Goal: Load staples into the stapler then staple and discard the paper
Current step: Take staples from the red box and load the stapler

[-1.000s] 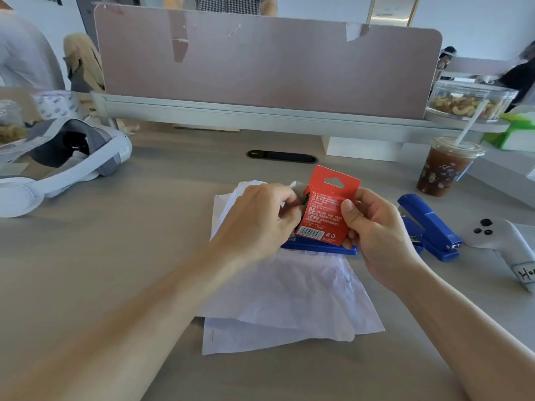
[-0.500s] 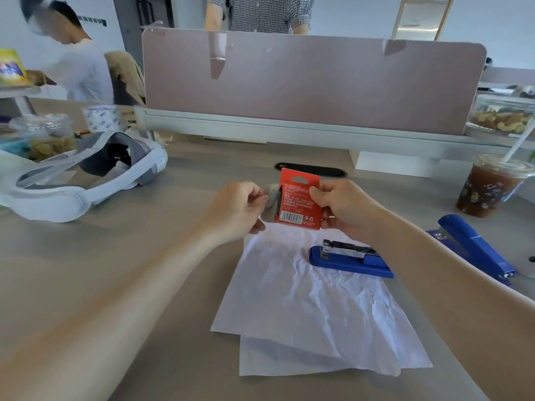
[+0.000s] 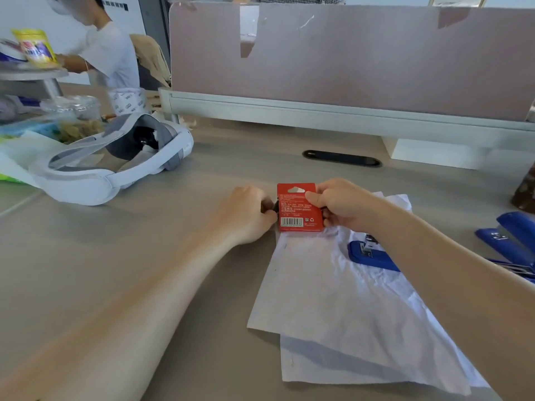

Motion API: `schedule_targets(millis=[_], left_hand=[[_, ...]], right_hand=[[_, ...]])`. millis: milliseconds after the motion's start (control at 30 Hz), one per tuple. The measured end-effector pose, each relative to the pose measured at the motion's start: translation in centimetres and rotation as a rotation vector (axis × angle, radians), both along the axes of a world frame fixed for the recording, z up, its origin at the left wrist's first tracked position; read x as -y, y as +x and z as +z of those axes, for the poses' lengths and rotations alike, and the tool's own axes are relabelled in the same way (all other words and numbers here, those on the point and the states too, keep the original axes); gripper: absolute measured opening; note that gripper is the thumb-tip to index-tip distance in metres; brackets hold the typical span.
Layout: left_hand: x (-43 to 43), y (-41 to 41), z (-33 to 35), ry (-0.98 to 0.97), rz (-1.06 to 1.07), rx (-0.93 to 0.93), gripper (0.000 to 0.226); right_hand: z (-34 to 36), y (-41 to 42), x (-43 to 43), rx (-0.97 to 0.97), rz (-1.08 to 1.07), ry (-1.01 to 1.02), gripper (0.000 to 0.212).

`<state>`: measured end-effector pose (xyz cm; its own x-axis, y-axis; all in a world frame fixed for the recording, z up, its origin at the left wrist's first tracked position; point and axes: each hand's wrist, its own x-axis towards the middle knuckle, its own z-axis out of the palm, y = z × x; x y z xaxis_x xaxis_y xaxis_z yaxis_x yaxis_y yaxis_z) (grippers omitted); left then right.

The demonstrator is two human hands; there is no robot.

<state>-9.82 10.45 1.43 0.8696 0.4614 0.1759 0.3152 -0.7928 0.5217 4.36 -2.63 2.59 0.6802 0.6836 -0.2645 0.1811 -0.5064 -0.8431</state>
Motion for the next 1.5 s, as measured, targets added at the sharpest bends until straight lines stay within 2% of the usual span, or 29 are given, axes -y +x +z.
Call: schedule_targets(millis=[100, 200, 233, 300, 367, 400, 500, 600, 767, 967, 1200, 1400, 1500], left_hand=[[-0.8, -0.4, -0.2, -0.018, 0.031, 0.051, 0.022], [-1.2, -0.9, -0.1, -0.104, 0.035, 0.155, 0.021], [-1.2, -0.9, -0.1, -0.166, 0.025, 0.200, 0.019], [-1.1, -1.0, 0.0, -0.314, -0.001, 0.283, 0.014], [-1.0, -0.9, 0.0, -0.423, -0.023, 0.332, 0.010], [-0.9, -0.9, -0.1, -0.460, -0.034, 0.345, 0.009], [-0.7, -0.8, -0.1, -0.557, -0.067, 0.359, 0.008], [-0.4, -0.7, -0.1, -0.640, -0.073, 0.376, 0.008], [-0.7, -0.8, 0.1, -0.875, -0.092, 0.378, 0.014], [-1.8, -1.1, 0.3, -0.936, -0.013, 0.376, 0.006], [-2.5, -1.1, -0.2, -0.837, 0.113, 0.496, 0.004], [-2.2, -1.1, -0.3, -0.775, 0.094, 0.502, 0.005], [-1.9, -1.1, -0.4, -0.746, 0.075, 0.483, 0.012]], right_hand=[[0.0, 0.0, -0.3, 0.127, -0.009, -0.054, 0.029], [-0.1, 0.2, -0.2, 0.549, -0.027, -0.243, 0.040], [-0.1, 0.3, -0.3, 0.687, -0.066, -0.223, 0.044], [0.4, -0.1, -0.3, 0.823, -0.128, 0.002, 0.036], [1.1, -1.1, -0.5, 0.770, -0.046, 0.242, 0.018], [1.4, -1.8, -0.6, 0.735, 0.029, 0.283, 0.013], [1.4, -2.9, -0.8, 0.713, 0.146, 0.252, 0.009], [1.1, -2.7, -0.7, 0.670, 0.128, 0.259, 0.009], [1.4, -2.9, -0.4, 0.488, 0.141, 0.318, 0.010], [1.5, -2.2, -0.3, 0.296, 0.037, 0.339, 0.010], [0.6, -2.4, -1.0, 0.347, 0.068, 0.159, 0.011], [-0.1, -2.7, -1.8, 0.602, 0.068, 0.061, 0.012], [-0.2, -2.8, -1.8, 0.649, 0.053, 0.071, 0.009]])
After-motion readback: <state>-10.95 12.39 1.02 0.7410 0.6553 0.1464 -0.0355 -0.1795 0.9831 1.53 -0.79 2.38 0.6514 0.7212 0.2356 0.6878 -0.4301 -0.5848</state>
